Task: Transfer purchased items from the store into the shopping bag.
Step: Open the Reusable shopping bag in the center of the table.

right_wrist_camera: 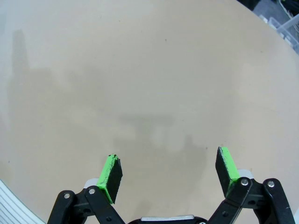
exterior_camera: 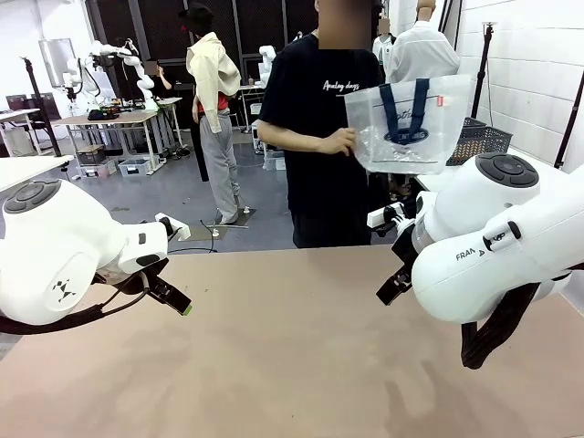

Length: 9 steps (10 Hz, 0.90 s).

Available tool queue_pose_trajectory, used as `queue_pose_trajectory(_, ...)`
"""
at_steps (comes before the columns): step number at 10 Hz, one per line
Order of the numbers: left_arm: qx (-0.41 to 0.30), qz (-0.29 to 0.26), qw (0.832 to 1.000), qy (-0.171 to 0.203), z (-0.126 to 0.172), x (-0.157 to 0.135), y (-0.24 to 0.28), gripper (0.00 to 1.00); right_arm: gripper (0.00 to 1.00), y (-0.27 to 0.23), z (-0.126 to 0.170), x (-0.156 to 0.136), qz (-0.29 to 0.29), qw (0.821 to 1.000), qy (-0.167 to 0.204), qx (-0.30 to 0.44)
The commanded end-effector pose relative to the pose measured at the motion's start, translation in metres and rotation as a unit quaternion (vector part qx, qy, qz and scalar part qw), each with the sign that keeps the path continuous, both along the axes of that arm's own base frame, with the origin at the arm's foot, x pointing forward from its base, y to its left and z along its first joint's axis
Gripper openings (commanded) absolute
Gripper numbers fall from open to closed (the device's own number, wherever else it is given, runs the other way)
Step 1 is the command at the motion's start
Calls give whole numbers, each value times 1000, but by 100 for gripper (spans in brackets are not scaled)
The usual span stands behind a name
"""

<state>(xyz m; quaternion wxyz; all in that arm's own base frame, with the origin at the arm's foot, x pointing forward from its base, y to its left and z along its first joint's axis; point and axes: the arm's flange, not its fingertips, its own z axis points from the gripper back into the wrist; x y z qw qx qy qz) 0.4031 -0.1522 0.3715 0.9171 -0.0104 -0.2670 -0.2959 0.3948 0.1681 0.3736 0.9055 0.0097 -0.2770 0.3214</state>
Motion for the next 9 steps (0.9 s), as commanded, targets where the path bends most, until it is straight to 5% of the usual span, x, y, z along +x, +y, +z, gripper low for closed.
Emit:
queue_pose_trajectory(1,0,1,1000,0,0,0,1,100,100,0,0,0,0,1000,0,0)
queue_pose_trajectory(9,0,1,1000,0,0,0,1,100,100,0,0,0,0,1000,0,0)
